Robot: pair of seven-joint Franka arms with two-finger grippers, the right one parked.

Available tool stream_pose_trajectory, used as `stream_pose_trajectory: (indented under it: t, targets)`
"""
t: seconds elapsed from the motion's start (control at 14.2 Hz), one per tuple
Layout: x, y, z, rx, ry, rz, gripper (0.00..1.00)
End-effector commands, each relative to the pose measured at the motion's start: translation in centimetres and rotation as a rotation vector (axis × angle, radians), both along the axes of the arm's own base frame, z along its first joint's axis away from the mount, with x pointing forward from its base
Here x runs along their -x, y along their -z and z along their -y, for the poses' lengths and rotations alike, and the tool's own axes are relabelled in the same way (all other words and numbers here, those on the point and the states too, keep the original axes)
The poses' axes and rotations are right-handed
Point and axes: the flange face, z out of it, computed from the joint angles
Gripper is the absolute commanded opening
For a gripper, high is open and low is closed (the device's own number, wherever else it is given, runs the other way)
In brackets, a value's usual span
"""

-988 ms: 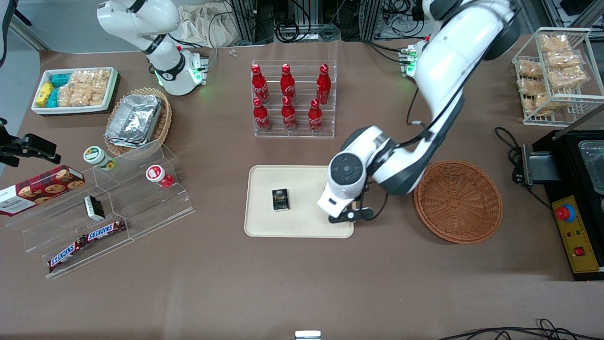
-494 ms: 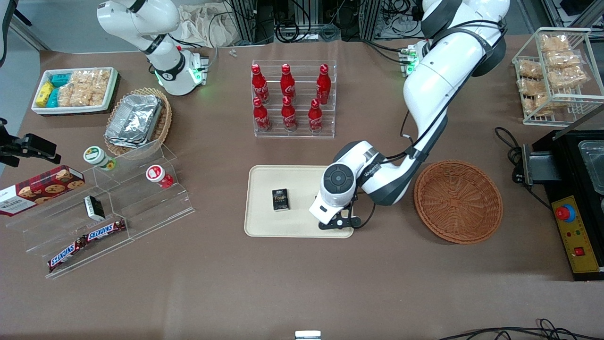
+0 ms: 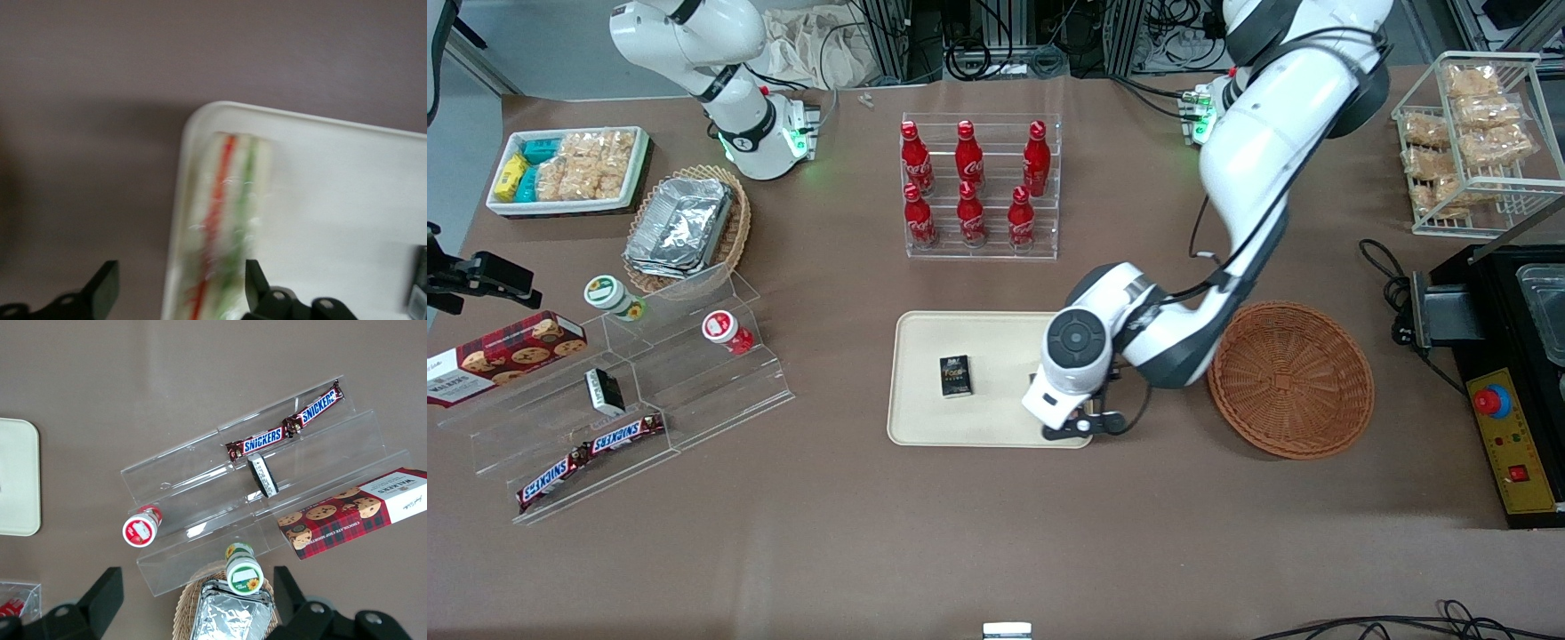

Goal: Place sandwich from basket to tray

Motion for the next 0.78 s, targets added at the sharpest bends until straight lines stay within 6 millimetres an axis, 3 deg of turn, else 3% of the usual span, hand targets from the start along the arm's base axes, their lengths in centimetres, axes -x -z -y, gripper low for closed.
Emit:
stream_pose_trajectory:
  t: [0.0, 0.21, 0.49, 0.71]
  targets:
    - [0.6, -8.7, -5.7, -0.02, -0.065, 0.005, 1.0]
    - [3.4, -14.2, -12.6, -0.003, 0.085, -0.025, 1.0]
    - [6.8, -17.4, -22.4, 0.015, 0.19, -0.054, 0.99]
    - [8.9, -18.6, -27.0, 0.043, 0.322, -0.088, 0.98]
